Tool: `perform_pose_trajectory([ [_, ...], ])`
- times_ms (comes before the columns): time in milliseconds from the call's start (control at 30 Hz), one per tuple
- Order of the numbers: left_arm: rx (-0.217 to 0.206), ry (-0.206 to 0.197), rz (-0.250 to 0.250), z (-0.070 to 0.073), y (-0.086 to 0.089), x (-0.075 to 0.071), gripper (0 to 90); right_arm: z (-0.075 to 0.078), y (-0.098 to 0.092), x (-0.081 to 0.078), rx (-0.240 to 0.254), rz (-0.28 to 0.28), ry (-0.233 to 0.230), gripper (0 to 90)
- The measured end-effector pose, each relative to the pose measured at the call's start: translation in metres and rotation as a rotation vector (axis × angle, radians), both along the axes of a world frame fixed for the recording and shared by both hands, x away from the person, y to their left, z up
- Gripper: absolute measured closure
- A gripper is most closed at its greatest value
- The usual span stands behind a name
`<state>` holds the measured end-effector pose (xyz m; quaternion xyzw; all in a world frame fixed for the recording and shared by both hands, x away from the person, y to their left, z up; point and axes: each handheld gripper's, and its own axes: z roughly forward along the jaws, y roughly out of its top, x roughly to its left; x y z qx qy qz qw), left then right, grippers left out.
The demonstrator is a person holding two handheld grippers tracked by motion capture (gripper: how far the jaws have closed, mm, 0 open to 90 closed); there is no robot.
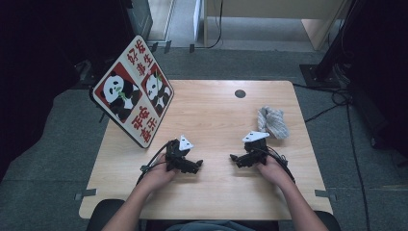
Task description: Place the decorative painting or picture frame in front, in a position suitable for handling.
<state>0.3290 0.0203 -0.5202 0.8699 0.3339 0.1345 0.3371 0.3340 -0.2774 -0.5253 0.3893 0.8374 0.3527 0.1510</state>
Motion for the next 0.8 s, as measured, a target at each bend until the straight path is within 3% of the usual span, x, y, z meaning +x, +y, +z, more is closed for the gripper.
perform_pose_trajectory([
  [267, -0.006, -0.001, 0.038, -0.0003, -0.0002, -0.0039, 0.0, 0.0001, -0.0002, 0.0004, 0.001, 0.003, 0.002, 0.0],
  [800, -0.012, -0.003, 0.044, -0.0006, -0.0004, -0.0042, 0.0, 0.0, 0.0003, 0.0031, 0.003, 0.017, 0.001, 0.0],
])
